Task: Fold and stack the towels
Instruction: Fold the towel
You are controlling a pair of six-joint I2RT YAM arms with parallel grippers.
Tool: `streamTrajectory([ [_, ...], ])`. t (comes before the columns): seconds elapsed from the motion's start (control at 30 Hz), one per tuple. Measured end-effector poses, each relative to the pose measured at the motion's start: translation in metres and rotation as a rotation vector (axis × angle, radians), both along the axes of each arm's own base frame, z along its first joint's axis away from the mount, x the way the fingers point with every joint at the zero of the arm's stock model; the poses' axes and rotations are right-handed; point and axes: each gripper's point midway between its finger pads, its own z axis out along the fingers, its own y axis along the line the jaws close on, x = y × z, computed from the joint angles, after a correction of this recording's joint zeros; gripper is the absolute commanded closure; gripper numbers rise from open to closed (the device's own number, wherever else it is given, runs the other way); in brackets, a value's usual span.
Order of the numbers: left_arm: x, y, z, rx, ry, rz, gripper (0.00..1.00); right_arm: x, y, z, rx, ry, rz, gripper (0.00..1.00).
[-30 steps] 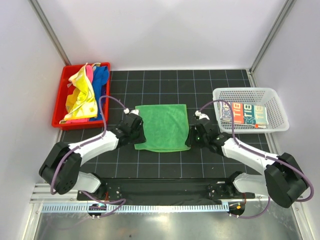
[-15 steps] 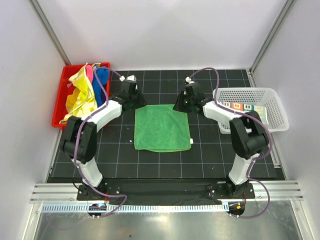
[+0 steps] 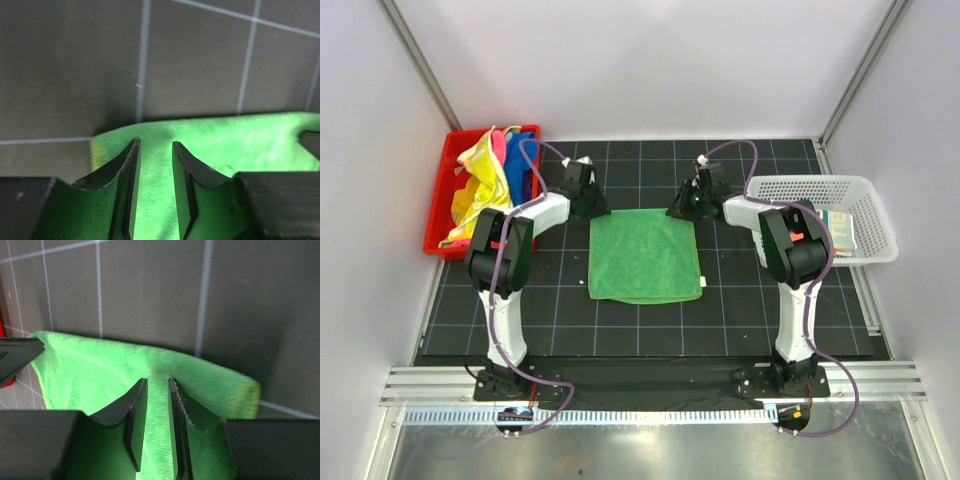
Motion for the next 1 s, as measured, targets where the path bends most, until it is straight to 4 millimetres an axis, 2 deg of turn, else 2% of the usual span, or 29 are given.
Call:
streamTrajectory([
  [0.17, 0.007, 0.017, -0.002, 0.063, -0.020, 0.049, 0.64, 0.004, -0.016, -0.004, 0.015, 0.011, -0.032, 0.70],
  [0.33, 0.012, 0.025, -0.008, 0.109, -0.017, 0.074, 0.64, 0.007, -0.025, -0.005, 0.026, 0.015, -0.049, 0.71],
  [0.53, 0.015, 0.030, -0.008, 0.145, -0.026, 0.073, 0.55, 0.008, -0.028, -0.005, 0.021, 0.016, -0.052, 0.71],
  [0.73, 0.020, 0.035, 0.000, 0.184, -0.044, 0.064, 0.50, 0.009, -0.033, -0.005, -0.005, 0.009, -0.054, 0.69],
  [1.0, 0.017, 0.041, 0.011, 0.225, -0.055, 0.051, 0.44, 0.006, -0.057, 0.003, -0.123, -0.006, -0.081, 0.66],
])
